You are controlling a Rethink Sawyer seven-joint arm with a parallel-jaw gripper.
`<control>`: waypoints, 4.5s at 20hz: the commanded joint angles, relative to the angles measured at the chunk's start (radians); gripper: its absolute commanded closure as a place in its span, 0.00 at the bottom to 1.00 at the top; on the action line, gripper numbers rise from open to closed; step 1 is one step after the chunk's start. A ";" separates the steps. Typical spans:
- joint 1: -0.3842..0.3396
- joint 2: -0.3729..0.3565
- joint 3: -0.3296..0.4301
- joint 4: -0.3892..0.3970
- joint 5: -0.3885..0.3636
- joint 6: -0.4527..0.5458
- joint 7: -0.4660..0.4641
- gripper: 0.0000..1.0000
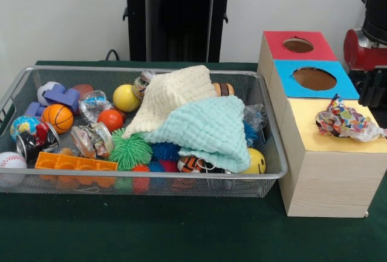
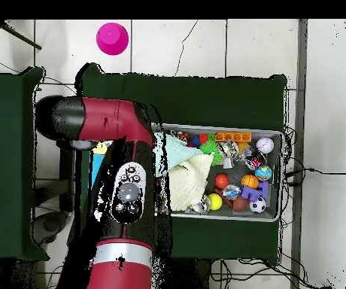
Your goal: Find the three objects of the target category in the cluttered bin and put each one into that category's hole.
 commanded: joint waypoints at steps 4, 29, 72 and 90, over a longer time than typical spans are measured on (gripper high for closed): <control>0.041 0.090 -0.042 0.039 -0.071 -0.089 0.251 1.00; 0.080 0.156 -0.127 -0.005 -0.072 -0.170 0.248 1.00; 0.047 -0.011 -0.104 0.012 -0.037 0.133 0.170 1.00; 0.042 -0.022 -0.084 -0.006 -0.056 0.143 0.196 1.00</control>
